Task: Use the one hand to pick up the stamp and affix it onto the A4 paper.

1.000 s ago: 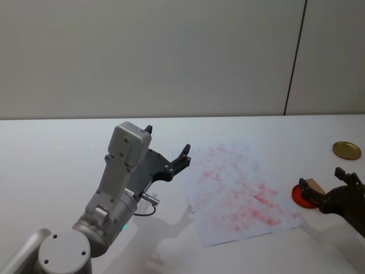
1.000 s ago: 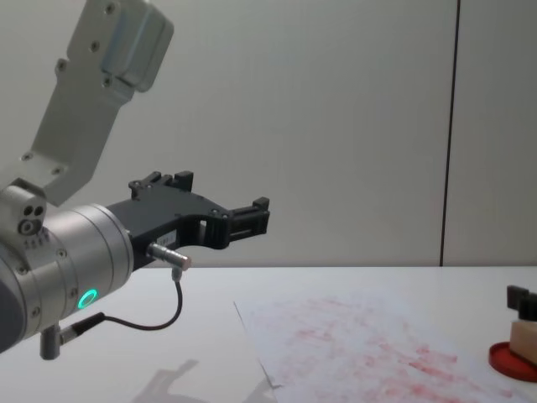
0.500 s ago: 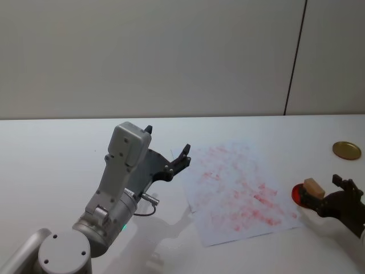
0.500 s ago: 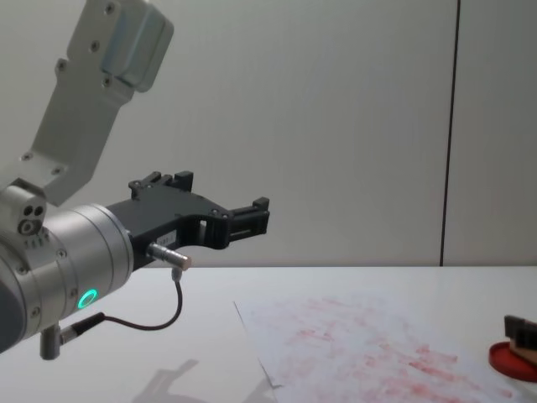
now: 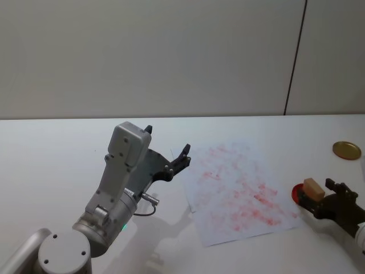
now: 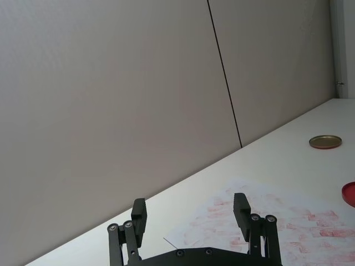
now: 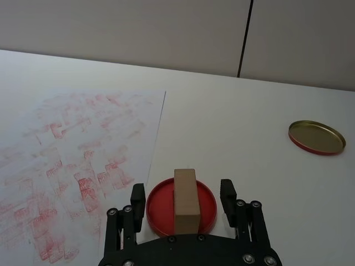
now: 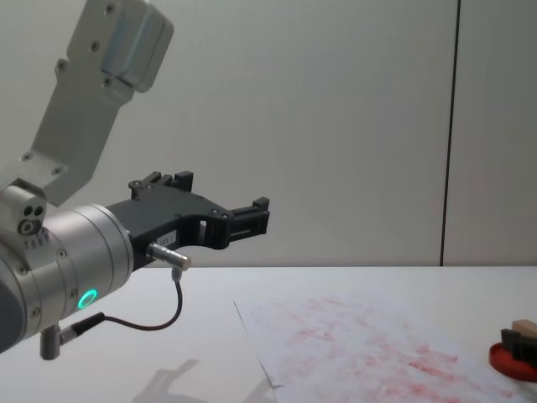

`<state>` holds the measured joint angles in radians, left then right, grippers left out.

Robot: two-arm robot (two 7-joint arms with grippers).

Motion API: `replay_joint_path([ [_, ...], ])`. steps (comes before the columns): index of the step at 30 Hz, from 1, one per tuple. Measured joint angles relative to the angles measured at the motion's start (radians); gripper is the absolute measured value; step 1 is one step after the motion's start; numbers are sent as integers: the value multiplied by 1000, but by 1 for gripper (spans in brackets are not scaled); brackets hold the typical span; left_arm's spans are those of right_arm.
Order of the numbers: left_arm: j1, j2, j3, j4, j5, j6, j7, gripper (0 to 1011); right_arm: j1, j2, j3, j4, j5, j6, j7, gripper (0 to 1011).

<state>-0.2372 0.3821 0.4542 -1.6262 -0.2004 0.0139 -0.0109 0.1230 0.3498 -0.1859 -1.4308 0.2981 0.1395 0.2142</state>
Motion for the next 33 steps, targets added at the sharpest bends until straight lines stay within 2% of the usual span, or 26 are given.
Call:
replay_joint_path([
  [3, 0, 0, 0, 0, 0, 0, 0, 993, 4, -2, -1, 6, -2, 0, 2, 788],
  [5, 0, 0, 0, 0, 0, 0, 0, 993, 9, -4, -1, 12, -5, -1, 3, 704],
  [6, 0, 0, 0, 0, 0, 0, 0, 993, 9, -4, -1, 12, -5, -1, 3, 704],
  [7, 0, 0, 0, 0, 0, 0, 0, 993, 12, -5, -2, 14, -7, -2, 3, 644],
  [12, 0, 0, 0, 0, 0, 0, 0, 993, 18, -7, -2, 21, -12, -5, 4, 503],
  [14, 0, 0, 0, 0, 0, 0, 0, 993, 20, -8, -2, 25, -15, -7, 4, 394],
  [19, 0, 0, 0, 0, 0, 0, 0, 993, 26, -10, -3, 33, -19, -9, 4, 255],
  [22, 0, 0, 0, 0, 0, 0, 0, 993, 28, -11, -3, 36, -21, -10, 5, 220],
  [33, 0, 0, 0, 0, 0, 0, 0, 993, 33, -15, -7, 26, -41, -44, 15, 221],
])
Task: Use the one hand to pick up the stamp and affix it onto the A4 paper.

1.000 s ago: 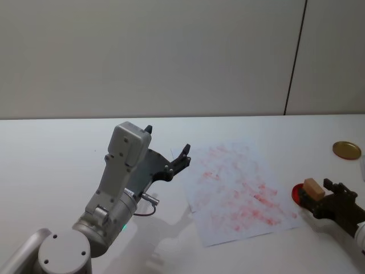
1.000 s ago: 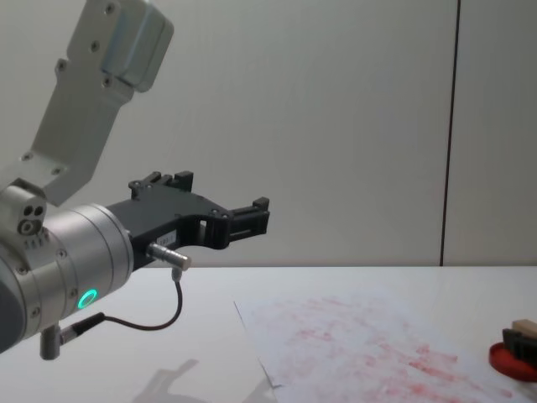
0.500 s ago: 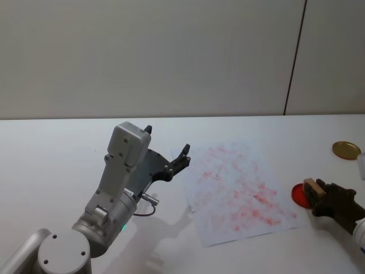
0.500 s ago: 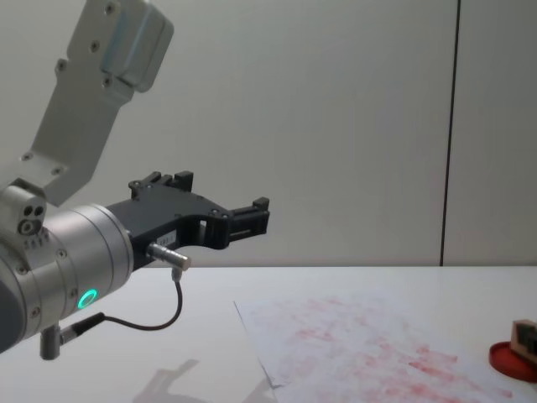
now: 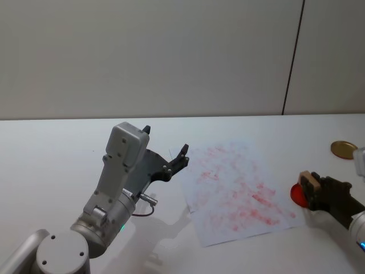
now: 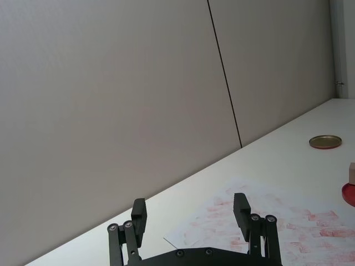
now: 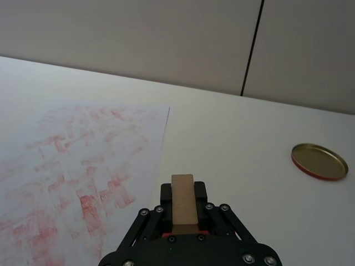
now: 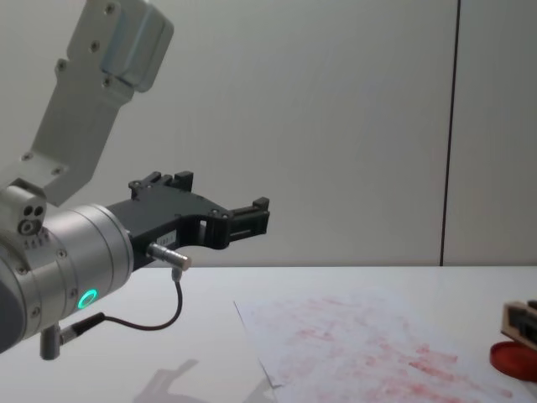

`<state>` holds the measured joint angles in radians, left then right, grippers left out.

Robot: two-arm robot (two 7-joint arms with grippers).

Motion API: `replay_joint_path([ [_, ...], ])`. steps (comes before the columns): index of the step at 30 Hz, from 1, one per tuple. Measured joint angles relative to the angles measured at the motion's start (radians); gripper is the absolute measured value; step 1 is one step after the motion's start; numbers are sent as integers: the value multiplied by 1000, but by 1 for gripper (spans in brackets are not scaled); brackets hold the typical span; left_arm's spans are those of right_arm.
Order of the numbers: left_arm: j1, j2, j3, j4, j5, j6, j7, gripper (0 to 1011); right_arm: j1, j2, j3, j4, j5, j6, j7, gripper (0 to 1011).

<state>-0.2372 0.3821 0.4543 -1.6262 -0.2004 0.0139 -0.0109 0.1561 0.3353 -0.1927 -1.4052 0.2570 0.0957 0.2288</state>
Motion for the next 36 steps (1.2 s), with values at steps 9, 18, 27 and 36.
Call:
replay_joint_path([
  [9, 0, 0, 0, 0, 0, 0, 0, 993, 0, -7, -13, -48, -14, -17, 46, 221],
  [18, 0, 0, 0, 0, 0, 0, 0, 993, 1, -21, -35, -80, -22, 4, 84, 220],
  [27, 0, 0, 0, 0, 0, 0, 0, 993, -9, -25, -48, -86, -33, 29, 102, 221],
  [36, 0, 0, 0, 0, 0, 0, 0, 993, -31, -19, -57, -94, -40, 46, 112, 220],
])
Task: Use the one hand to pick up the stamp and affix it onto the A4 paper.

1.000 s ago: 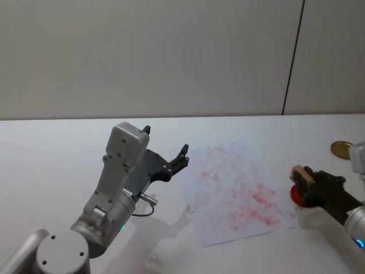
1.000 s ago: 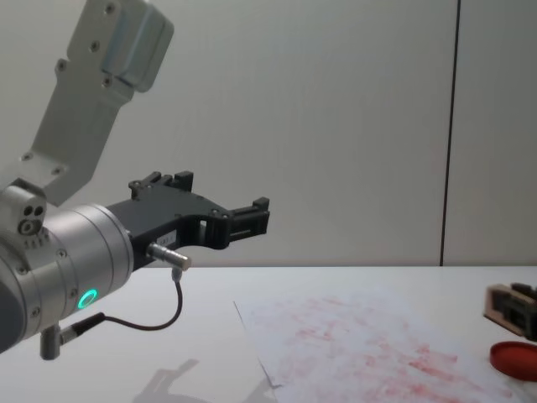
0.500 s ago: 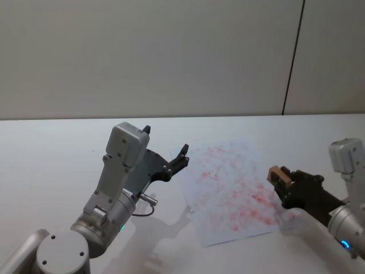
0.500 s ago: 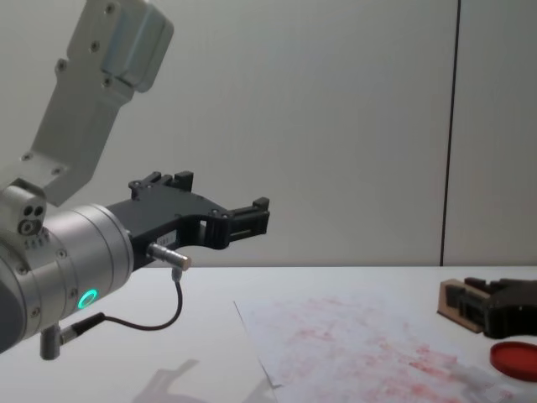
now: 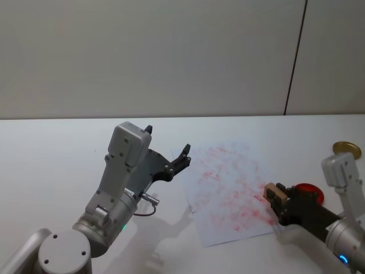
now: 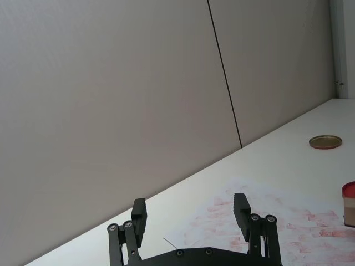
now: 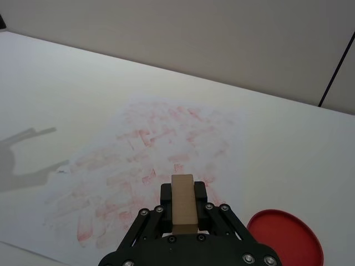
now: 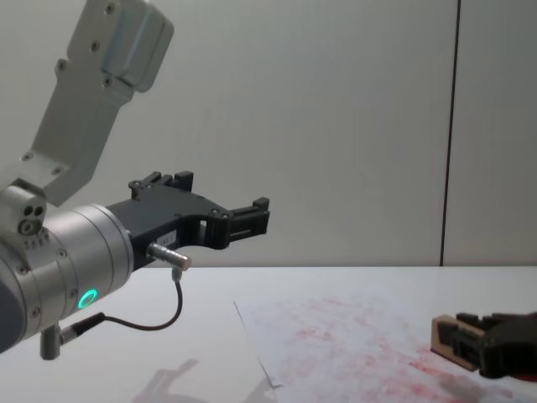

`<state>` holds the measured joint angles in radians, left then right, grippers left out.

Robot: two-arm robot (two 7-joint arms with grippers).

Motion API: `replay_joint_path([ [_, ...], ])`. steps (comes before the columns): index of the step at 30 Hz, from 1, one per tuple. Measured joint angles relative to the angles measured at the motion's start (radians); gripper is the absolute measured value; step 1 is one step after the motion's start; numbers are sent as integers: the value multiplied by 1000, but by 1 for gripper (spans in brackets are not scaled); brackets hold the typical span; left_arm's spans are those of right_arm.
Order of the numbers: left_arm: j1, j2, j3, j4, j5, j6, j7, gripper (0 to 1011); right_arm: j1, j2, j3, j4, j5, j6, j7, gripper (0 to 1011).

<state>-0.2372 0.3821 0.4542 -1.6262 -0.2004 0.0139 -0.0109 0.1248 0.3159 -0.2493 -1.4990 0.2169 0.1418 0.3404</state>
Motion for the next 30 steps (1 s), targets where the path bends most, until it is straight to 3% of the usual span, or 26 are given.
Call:
replay_joint_path([
  [30, 0, 0, 0, 0, 0, 0, 0, 993, -32, 4, -12, 30, 5, -14, -11, 221],
])
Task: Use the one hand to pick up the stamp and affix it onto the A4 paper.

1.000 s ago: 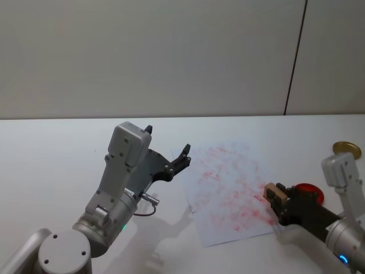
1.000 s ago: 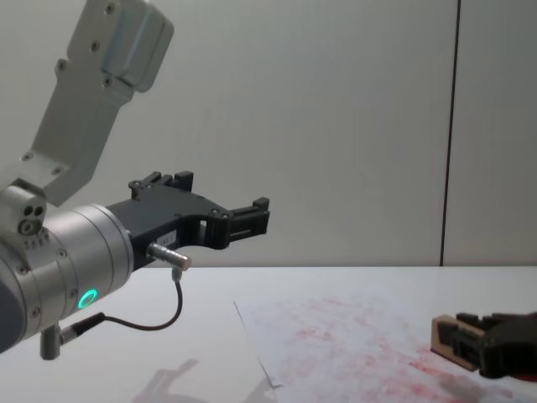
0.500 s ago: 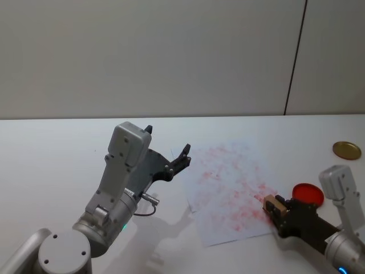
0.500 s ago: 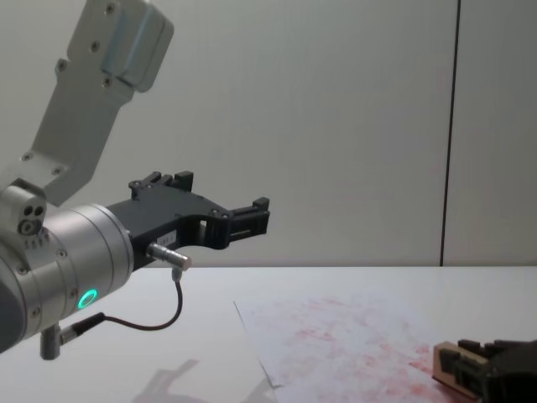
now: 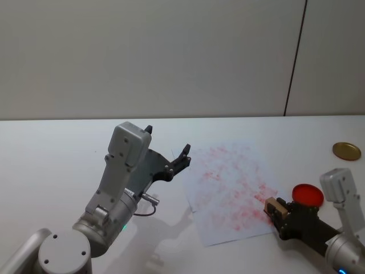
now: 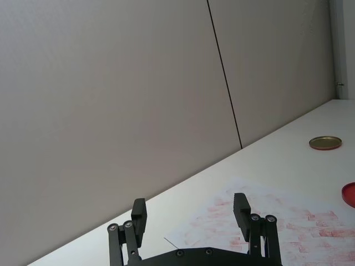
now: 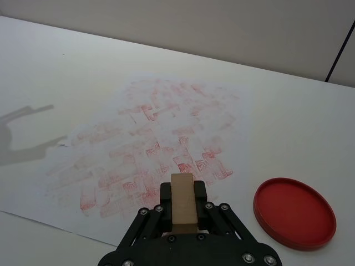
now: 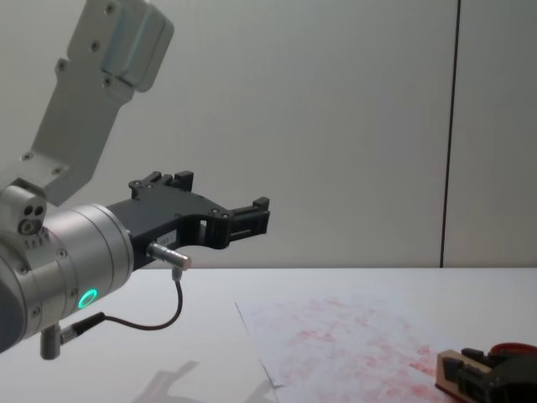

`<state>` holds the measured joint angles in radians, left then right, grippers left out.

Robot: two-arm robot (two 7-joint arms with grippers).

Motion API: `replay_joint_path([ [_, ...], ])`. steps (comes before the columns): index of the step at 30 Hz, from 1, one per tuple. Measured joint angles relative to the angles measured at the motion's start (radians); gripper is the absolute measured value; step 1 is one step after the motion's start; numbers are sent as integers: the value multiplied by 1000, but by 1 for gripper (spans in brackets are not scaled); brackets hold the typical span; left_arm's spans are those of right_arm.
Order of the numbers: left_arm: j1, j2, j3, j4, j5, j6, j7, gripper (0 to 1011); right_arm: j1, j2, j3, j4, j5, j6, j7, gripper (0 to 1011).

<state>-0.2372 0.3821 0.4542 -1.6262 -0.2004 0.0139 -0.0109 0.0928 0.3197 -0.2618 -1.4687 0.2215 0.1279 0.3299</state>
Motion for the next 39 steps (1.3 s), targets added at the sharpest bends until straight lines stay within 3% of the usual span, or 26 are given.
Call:
replay_joint_path([
  [20, 0, 0, 0, 0, 0, 0, 0, 993, 7, 7, 11, -18, 20, 22, 10, 221],
  [30, 0, 0, 0, 0, 0, 0, 0, 993, 21, 24, 40, -78, 54, -3, -19, 220],
  [39, 0, 0, 0, 0, 0, 0, 0, 993, 36, 39, 63, -85, 57, -5, -41, 221],
])
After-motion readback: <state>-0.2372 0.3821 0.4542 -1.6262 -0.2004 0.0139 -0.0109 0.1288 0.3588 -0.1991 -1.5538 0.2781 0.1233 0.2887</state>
